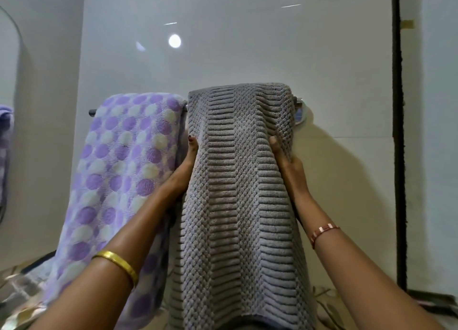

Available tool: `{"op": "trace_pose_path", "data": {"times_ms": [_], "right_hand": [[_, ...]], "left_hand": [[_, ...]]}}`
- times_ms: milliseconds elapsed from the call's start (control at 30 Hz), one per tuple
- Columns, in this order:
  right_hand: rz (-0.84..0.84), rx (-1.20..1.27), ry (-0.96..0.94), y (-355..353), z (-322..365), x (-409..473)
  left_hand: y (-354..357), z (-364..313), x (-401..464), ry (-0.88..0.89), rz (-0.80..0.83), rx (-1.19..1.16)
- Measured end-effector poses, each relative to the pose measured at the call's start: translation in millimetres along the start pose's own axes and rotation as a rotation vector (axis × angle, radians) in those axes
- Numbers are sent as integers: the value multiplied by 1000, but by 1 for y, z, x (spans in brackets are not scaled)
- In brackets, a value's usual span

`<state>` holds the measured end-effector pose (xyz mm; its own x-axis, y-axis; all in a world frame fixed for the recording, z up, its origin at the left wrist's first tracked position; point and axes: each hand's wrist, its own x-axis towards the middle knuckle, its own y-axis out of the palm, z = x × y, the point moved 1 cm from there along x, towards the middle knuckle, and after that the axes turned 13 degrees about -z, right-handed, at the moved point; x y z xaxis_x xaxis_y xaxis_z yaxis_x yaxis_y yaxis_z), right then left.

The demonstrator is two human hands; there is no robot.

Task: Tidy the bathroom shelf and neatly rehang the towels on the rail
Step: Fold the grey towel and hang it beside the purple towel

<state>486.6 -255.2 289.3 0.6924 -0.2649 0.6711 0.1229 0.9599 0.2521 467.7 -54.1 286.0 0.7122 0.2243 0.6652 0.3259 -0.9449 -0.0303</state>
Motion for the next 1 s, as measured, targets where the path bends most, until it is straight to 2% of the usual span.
{"op": "trace_pose_path", "data": {"times_ms": [67, 167, 267, 367, 433, 500, 600, 700, 767, 867, 933, 1000], "right_hand": [[102, -8, -19, -3, -3, -4], [307, 72, 48, -8, -6, -7], [534, 143, 206, -15, -15, -14], [619, 201, 394, -21, -28, -29], [613, 217, 402, -22, -32, -31], [560, 174, 338, -19, -29, -26], [315, 165, 148, -16, -17, -14], [122, 182, -77, -15, 1, -4], [40, 180, -159, -13, 10, -2], [56, 186, -78, -10, 13, -3], [155, 254, 55, -12, 10, -5], [265, 313, 165, -17, 6, -7]], "left_hand": [[-2, 4, -5, 12, 85, 34], [-4, 14, -17, 52, 88, 51], [-3, 21, -26, 35, 149, 74], [-4, 20, -32, 24, 173, 83], [-6, 21, -28, 33, 149, 97], [-9, 16, -24, -6, 22, 86], [-8, 2, -19, -41, -126, -95], [-1, -10, -16, -17, -75, -303], [4, -13, -14, 19, -17, -423], [7, -7, -16, -68, 61, -411], [4, 6, -20, -231, 161, -359], [3, 16, -25, -306, 237, -301]]}}
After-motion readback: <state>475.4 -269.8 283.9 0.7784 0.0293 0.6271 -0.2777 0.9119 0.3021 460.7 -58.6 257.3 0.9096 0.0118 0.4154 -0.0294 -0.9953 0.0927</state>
